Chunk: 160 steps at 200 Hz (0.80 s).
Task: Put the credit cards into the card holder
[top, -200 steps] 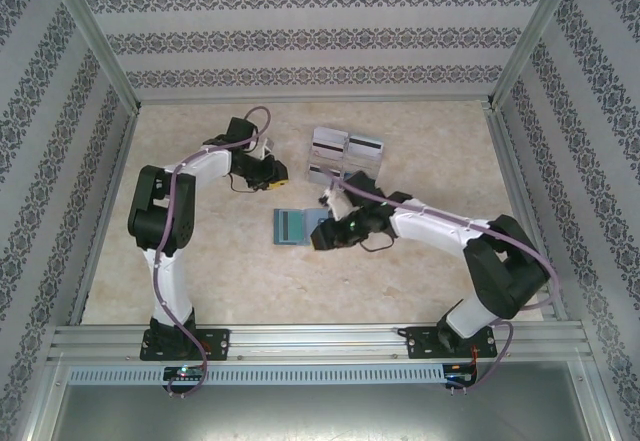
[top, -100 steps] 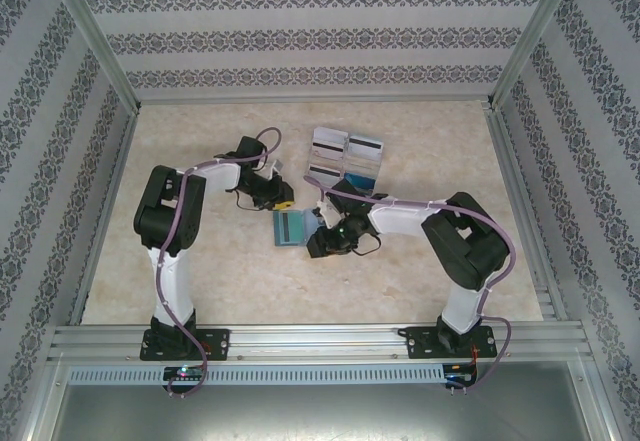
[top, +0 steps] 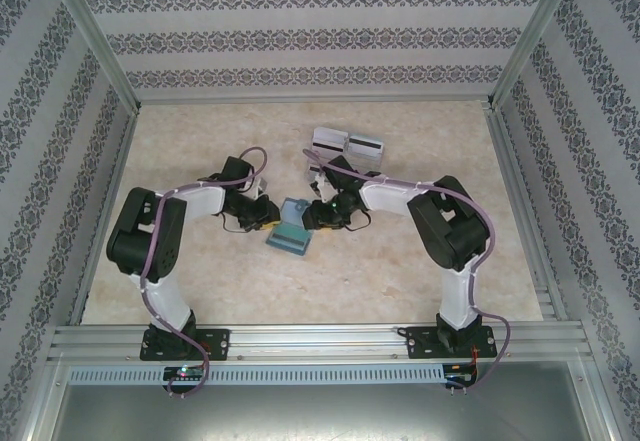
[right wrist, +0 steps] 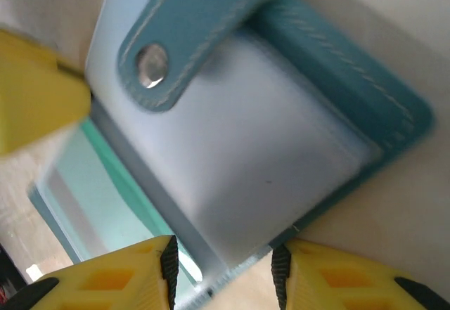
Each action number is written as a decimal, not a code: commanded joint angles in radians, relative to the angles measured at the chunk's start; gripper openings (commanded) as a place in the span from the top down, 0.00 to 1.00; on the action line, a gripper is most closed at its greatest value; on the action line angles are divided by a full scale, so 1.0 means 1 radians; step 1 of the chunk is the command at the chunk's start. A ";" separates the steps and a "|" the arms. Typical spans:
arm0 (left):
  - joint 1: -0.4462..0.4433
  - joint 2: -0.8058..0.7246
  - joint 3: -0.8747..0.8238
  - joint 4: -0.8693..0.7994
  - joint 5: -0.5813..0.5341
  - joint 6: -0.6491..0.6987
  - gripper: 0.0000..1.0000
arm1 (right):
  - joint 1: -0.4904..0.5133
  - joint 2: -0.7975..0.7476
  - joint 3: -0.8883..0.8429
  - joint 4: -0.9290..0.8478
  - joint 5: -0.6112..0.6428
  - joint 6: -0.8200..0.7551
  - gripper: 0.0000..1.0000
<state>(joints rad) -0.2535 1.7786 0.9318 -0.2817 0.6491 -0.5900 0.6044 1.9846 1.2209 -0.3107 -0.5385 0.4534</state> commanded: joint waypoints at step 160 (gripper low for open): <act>-0.051 -0.233 0.053 -0.188 -0.156 -0.034 0.86 | -0.021 -0.119 0.152 -0.123 -0.039 -0.130 0.56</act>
<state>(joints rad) -0.3759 1.5921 0.9207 -0.3397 0.5598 -0.6983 0.5720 2.0094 1.4490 -0.3855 -0.5892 0.3511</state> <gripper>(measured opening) 0.159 0.439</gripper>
